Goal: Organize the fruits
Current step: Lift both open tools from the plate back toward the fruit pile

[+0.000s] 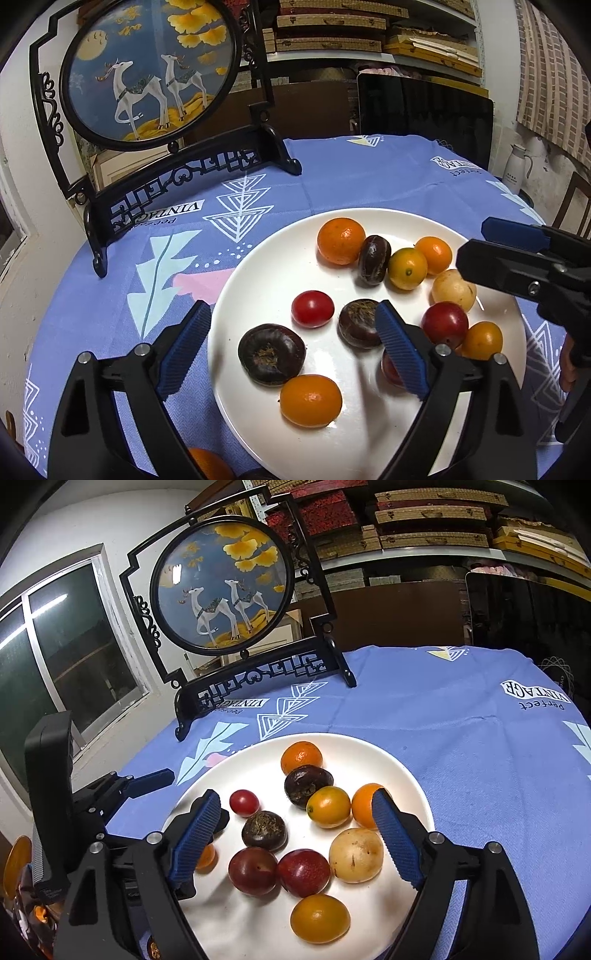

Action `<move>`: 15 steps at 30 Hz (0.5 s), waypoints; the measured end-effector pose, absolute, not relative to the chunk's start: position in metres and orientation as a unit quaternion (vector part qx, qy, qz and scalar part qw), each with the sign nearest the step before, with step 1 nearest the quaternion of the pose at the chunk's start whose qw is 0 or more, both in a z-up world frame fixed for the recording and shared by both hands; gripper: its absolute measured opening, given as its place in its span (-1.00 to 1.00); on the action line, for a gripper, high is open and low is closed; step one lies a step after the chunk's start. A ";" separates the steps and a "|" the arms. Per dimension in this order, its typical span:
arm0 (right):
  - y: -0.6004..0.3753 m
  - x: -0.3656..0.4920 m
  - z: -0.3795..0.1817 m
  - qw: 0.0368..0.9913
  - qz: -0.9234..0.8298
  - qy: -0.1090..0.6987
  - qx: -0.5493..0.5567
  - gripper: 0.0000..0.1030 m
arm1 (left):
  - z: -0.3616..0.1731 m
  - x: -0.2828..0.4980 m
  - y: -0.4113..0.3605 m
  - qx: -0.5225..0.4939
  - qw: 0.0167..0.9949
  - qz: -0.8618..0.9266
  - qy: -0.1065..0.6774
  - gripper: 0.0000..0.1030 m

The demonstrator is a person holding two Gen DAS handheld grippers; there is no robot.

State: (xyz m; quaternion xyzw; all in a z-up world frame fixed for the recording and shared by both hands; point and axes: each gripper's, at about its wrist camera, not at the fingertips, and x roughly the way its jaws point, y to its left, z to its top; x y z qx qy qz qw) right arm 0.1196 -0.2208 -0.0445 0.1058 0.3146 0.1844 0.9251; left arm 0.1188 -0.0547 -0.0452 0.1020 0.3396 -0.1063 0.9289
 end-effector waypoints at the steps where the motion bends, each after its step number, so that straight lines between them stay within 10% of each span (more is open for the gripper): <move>1: -0.221 0.120 -0.044 0.925 0.185 0.314 0.106 0.64 | -0.045 0.118 -0.055 0.102 0.929 -0.108 0.340 0.71; 15: -0.181 0.023 -0.035 0.907 0.253 0.335 0.046 0.75 | -0.010 0.060 0.027 0.076 0.950 -0.073 0.294 0.89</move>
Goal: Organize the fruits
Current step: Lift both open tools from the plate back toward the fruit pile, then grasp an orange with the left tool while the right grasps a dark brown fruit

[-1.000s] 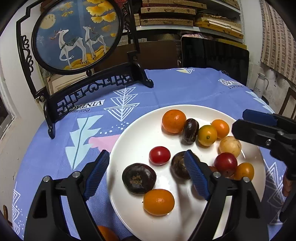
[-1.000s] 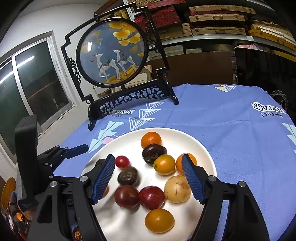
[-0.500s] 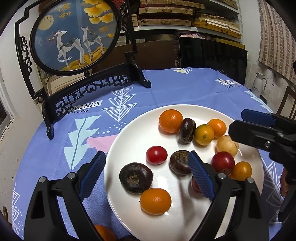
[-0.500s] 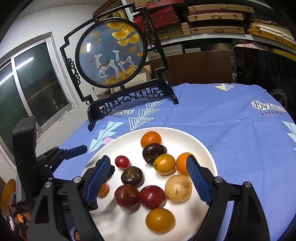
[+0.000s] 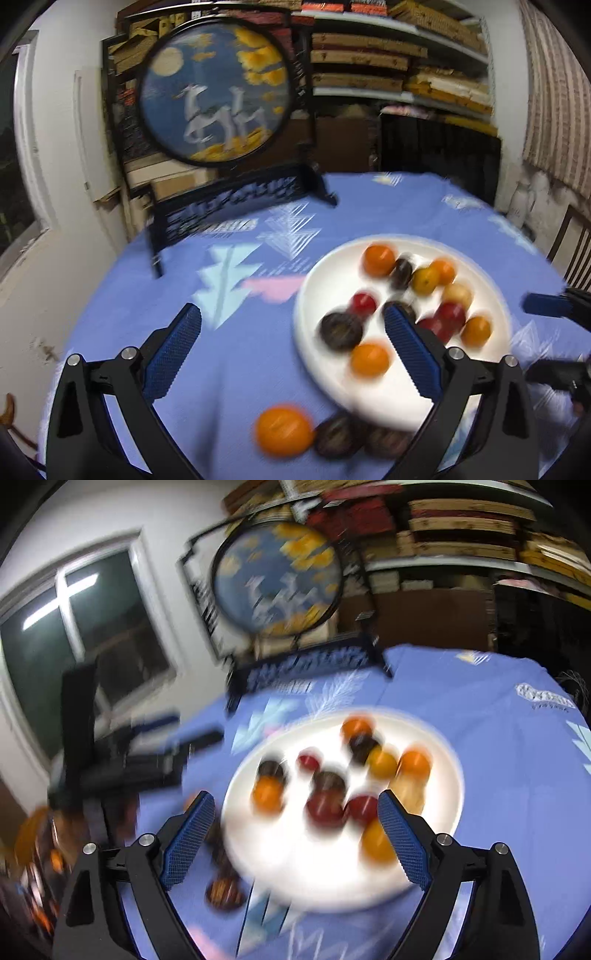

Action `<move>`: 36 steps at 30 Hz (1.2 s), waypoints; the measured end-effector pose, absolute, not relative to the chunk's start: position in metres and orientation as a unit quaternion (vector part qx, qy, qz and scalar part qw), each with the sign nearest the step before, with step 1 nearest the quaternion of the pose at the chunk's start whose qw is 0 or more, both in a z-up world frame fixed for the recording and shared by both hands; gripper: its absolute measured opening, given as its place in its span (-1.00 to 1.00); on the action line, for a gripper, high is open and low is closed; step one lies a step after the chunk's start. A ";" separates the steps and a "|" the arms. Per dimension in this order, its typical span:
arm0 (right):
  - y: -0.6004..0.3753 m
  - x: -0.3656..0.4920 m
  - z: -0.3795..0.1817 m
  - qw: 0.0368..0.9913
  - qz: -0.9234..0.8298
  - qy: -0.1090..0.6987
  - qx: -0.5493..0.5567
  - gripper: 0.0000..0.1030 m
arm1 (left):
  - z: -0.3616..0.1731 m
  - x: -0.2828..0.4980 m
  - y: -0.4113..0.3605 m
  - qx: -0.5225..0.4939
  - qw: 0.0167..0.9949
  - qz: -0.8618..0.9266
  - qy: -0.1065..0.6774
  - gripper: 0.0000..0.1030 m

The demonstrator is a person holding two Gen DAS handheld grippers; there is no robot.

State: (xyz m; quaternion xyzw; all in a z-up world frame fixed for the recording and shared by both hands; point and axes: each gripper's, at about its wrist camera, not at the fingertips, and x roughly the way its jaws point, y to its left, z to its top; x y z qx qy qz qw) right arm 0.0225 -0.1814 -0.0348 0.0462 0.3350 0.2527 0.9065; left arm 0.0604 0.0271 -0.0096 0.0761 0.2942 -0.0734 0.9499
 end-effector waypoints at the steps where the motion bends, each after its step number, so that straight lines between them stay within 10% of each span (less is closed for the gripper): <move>1: -0.176 0.015 -0.037 0.904 0.258 0.340 0.036 0.75 | -0.013 0.055 0.033 0.083 0.948 -0.070 0.299 0.89; 11: -0.094 -0.001 -0.084 0.853 0.278 0.435 -0.079 0.71 | -0.039 0.004 0.081 0.120 0.931 -0.079 0.337 0.89; 18: -0.072 0.006 -0.095 0.844 0.273 0.445 -0.122 -0.21 | -0.059 0.011 0.084 0.120 0.917 -0.102 0.368 0.89; 29: -0.096 -0.007 -0.094 0.850 0.268 0.442 -0.101 -0.20 | -0.079 0.072 0.067 -0.012 0.889 -0.096 0.448 0.89; 36: -0.101 -0.006 -0.094 0.852 0.272 0.439 -0.089 -0.20 | -0.085 0.070 0.062 -0.037 0.878 -0.114 0.463 -0.12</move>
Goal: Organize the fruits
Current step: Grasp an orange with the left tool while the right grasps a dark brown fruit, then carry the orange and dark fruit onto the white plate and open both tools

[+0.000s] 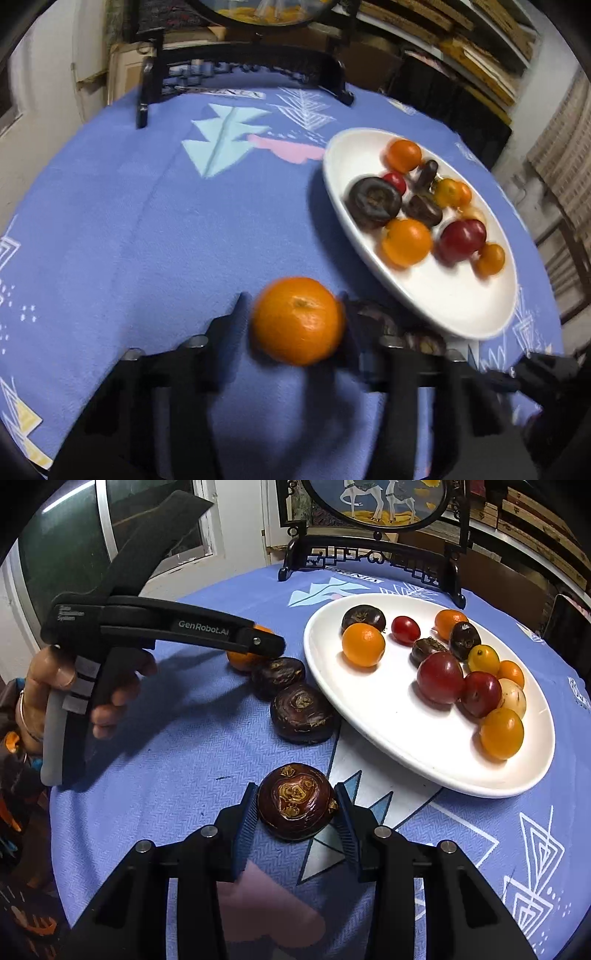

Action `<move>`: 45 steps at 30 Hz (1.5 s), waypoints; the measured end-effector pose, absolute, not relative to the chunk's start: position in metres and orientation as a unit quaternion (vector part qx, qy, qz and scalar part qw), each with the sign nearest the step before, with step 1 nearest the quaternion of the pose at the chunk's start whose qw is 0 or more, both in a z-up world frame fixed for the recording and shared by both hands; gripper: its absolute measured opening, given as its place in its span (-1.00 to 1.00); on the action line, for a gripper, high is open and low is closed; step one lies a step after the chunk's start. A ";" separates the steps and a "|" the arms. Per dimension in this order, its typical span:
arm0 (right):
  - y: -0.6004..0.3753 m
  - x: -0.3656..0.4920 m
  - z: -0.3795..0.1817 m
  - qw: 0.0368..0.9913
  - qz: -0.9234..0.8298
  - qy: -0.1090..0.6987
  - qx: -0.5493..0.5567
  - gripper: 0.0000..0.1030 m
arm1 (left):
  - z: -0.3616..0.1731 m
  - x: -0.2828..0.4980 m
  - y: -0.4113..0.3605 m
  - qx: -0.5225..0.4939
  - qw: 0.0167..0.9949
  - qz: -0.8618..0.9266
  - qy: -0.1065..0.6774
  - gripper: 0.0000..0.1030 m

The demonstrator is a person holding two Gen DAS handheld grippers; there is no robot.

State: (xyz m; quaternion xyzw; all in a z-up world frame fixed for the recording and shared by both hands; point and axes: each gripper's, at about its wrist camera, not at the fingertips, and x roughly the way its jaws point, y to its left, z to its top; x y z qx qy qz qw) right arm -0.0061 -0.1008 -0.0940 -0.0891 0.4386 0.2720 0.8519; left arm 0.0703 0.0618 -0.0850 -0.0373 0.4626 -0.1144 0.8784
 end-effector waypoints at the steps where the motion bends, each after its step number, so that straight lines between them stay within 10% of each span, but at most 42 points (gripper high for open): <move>1: -0.102 -0.006 -0.094 0.853 0.272 0.438 -0.087 -0.20 | -0.084 0.067 0.060 -0.027 0.880 -0.110 0.461 -0.13; 17: -0.138 -0.025 -0.070 0.876 0.264 0.399 -0.056 -0.20 | -0.026 0.008 0.003 0.125 0.926 -0.097 0.344 -0.13; 45: -0.200 0.059 0.041 0.944 0.228 0.234 0.034 -0.20 | 0.009 0.092 -0.049 0.070 0.946 -0.093 0.302 -0.13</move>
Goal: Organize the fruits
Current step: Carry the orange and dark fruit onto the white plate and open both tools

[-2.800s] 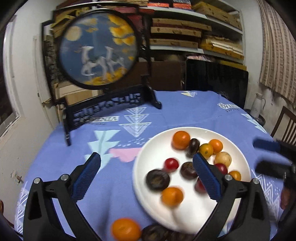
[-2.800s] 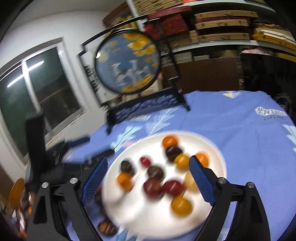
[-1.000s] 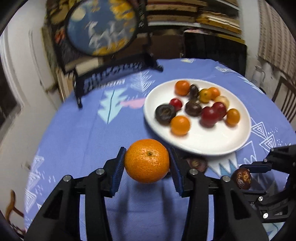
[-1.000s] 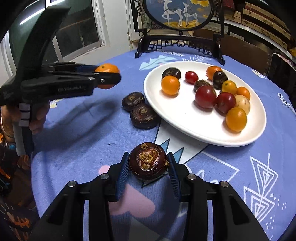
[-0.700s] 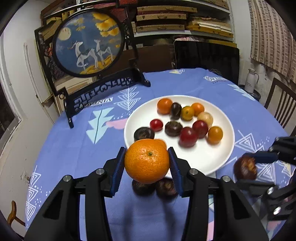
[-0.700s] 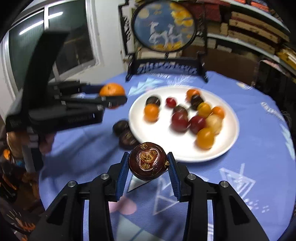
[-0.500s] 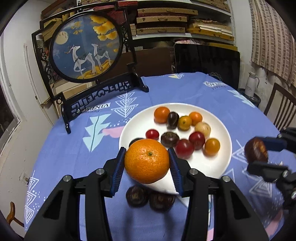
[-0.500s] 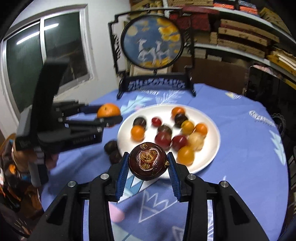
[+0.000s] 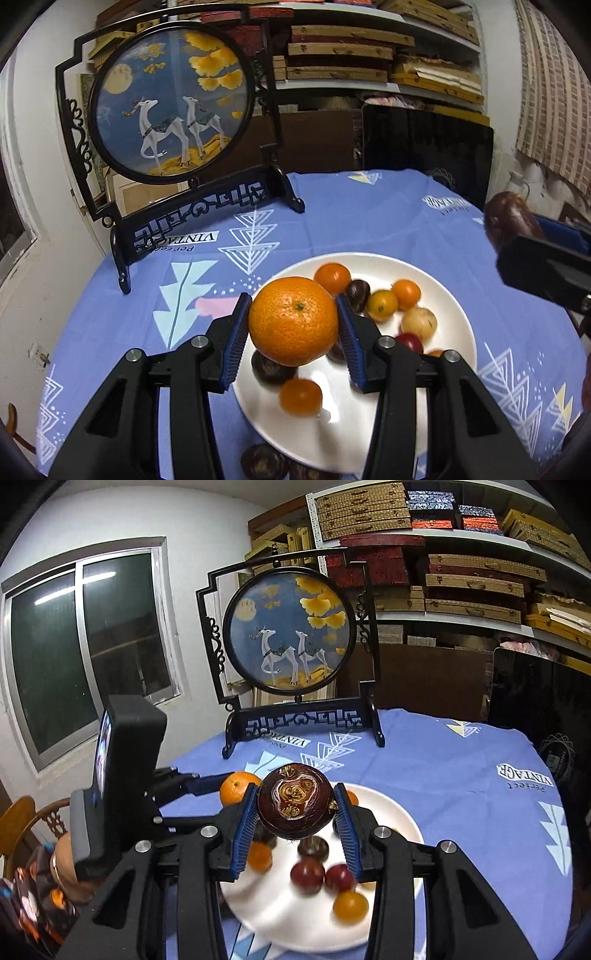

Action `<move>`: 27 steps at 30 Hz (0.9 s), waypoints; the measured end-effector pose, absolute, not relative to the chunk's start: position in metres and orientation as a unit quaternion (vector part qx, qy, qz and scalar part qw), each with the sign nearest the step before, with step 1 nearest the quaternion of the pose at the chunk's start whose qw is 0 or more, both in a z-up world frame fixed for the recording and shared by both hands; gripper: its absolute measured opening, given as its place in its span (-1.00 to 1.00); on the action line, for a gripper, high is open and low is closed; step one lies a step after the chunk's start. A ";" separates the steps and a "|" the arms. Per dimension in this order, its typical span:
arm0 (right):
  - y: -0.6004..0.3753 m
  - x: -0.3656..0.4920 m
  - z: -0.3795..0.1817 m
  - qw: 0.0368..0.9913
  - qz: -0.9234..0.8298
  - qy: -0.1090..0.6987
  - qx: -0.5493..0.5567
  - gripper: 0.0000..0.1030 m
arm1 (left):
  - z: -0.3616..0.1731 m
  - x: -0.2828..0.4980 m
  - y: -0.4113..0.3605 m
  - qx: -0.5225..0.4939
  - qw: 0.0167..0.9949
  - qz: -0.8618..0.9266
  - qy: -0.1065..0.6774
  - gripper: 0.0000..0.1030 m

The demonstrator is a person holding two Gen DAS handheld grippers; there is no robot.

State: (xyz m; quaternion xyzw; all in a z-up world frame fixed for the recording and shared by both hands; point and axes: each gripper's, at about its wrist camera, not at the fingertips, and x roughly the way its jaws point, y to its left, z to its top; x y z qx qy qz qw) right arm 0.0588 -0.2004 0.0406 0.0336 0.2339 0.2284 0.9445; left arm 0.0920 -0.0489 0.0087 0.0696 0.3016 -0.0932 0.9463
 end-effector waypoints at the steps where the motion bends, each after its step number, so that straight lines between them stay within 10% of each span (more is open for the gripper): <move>1: -0.200 0.063 0.038 0.945 0.227 0.233 0.036 -0.20 | 0.007 0.094 -0.047 0.064 0.947 -0.091 0.301 -0.13; 24: -0.211 0.107 -0.026 0.938 0.183 0.282 0.085 -0.16 | -0.037 0.110 -0.060 0.093 0.930 -0.094 0.343 -0.13; 27: -0.215 0.108 -0.030 0.939 0.174 0.280 0.099 0.33 | -0.041 0.112 -0.061 0.094 0.929 -0.093 0.346 0.00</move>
